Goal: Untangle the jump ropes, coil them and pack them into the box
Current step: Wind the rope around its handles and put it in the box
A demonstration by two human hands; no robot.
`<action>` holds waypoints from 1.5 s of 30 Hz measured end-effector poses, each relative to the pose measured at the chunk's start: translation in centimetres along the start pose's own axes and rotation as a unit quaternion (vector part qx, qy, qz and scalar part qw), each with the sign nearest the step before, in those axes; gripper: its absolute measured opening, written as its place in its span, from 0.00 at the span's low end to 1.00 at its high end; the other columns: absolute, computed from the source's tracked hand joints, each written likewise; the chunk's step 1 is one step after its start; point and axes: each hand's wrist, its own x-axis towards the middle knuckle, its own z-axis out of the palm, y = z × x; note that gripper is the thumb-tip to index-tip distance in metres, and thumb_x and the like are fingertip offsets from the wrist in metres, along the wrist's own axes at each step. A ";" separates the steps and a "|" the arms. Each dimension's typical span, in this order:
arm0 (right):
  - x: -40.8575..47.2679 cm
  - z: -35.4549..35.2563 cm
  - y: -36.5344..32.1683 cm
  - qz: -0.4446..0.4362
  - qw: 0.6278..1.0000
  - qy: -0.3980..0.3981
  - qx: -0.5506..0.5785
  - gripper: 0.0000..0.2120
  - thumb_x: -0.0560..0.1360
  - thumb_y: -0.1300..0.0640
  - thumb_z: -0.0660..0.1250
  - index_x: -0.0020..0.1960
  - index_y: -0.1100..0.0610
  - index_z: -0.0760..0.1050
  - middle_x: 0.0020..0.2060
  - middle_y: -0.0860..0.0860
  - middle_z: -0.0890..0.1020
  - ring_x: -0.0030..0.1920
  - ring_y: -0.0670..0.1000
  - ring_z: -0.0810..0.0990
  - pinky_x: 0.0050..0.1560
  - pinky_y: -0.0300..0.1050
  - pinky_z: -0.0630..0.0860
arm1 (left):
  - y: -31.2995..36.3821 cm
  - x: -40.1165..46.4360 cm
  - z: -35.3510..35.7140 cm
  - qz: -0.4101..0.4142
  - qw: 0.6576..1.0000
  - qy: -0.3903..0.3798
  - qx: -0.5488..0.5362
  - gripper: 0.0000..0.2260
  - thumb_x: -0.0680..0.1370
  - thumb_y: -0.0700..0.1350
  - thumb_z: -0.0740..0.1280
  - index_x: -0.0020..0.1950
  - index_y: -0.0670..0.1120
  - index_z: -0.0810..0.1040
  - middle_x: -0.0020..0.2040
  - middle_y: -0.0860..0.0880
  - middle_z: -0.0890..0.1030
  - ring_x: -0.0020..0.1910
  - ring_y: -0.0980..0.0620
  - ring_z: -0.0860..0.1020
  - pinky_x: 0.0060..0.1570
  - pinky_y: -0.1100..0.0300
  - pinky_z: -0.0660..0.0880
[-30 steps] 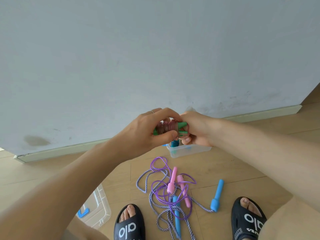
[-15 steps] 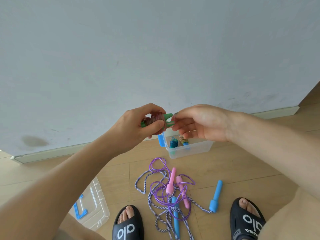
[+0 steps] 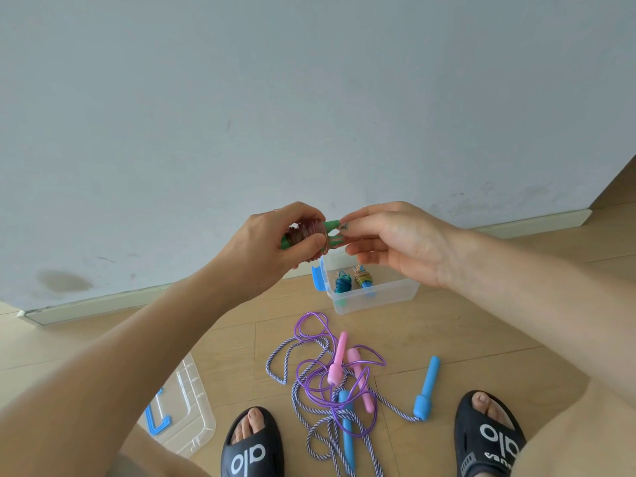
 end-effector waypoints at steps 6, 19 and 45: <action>0.1 0.4 0.2 0.017 0.999 0.037 0.029 0.07 0.73 0.67 0.71 0.50 0.60 0.82 0.42 0.55 0.84 0.36 0.48 0.77 0.37 0.40 0.74 | -0.3 0.1 0.1 0.017 0.999 0.002 0.037 0.07 0.79 0.49 0.67 0.56 0.54 0.76 0.41 0.63 0.82 0.37 0.61 0.78 0.43 0.61 0.76; 0.6 0.3 -0.2 0.035 0.997 0.028 0.058 0.09 0.72 0.69 0.71 0.52 0.63 0.82 0.42 0.55 0.81 0.33 0.47 0.73 0.35 0.39 0.72 | -0.6 0.1 0.2 0.051 0.992 0.010 0.118 0.09 0.79 0.56 0.65 0.56 0.54 0.74 0.44 0.58 0.78 0.41 0.57 0.77 0.43 0.56 0.75; 0.6 0.7 -0.4 -0.036 0.994 0.027 0.099 0.08 0.72 0.66 0.72 0.51 0.64 0.83 0.38 0.53 0.79 0.38 0.48 0.74 0.42 0.41 0.75 | -0.2 0.5 0.0 0.069 0.995 0.062 0.043 0.08 0.80 0.49 0.66 0.57 0.49 0.75 0.44 0.60 0.82 0.44 0.59 0.79 0.44 0.63 0.74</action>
